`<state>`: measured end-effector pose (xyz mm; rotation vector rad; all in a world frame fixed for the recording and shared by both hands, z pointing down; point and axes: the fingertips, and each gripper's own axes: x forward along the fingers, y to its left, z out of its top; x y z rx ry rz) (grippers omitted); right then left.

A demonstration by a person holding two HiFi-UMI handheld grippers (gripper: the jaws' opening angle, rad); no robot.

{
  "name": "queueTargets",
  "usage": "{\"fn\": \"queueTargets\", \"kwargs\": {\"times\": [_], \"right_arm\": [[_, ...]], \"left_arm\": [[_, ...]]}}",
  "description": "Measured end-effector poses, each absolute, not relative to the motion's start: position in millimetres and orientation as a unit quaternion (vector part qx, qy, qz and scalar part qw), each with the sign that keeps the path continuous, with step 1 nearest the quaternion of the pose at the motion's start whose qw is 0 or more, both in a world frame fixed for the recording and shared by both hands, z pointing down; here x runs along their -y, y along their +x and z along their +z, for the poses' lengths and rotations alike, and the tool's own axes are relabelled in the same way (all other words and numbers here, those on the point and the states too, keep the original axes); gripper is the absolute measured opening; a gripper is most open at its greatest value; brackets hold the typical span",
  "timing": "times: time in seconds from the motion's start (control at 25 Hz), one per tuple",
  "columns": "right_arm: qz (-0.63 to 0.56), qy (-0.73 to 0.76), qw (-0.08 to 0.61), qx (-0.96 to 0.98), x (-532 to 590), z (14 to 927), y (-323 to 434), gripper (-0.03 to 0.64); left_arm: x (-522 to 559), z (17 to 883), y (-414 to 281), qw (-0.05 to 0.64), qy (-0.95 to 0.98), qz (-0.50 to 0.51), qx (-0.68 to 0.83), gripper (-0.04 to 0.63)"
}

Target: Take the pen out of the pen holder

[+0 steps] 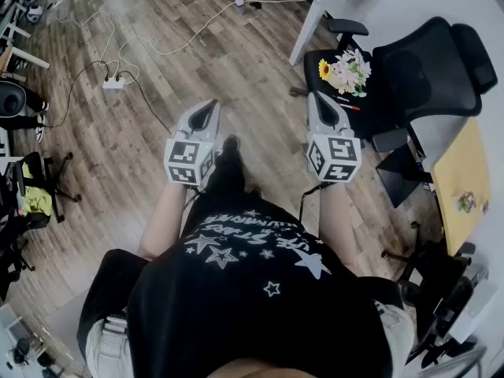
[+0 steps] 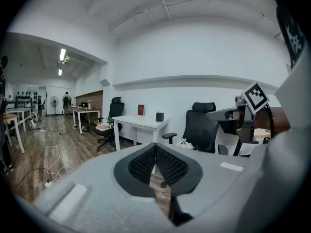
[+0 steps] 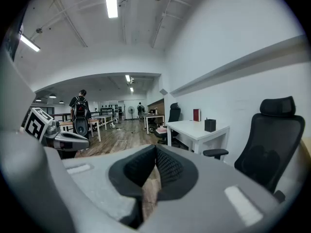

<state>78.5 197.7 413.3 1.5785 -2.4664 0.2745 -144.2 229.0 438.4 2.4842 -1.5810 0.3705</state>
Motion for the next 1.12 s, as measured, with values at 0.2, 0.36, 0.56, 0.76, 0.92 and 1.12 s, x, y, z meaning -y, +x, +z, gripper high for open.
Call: {"fn": "queueTargets", "kwargs": {"times": [0.2, 0.36, 0.56, 0.76, 0.92, 1.12], "right_arm": [[0.101, 0.529, 0.107, 0.836, -213, 421, 84, 0.005], [0.114, 0.527, 0.107, 0.835, -223, 431, 89, 0.005], [0.122, 0.527, 0.109, 0.834, -231, 439, 93, 0.005], [0.122, 0.530, 0.104, 0.833, -226, 439, 92, 0.005], [0.119, 0.535, 0.093, 0.832, -213, 432, 86, 0.005], [0.107, 0.529, 0.078, 0.838, -180, 418, 71, 0.071]], "left_arm": [[-239, 439, -138, 0.082, 0.831, 0.133, 0.534, 0.011], [-249, 445, -135, 0.095, 0.827, 0.140, 0.536, 0.011], [-258, 452, -129, 0.099, 0.827, 0.148, 0.533, 0.011], [-257, 454, -132, 0.099, 0.827, 0.148, 0.533, 0.011], [-246, 450, -142, 0.098, 0.825, 0.146, 0.536, 0.011], [-210, 440, -158, 0.090, 0.829, 0.129, 0.537, 0.011]]}}
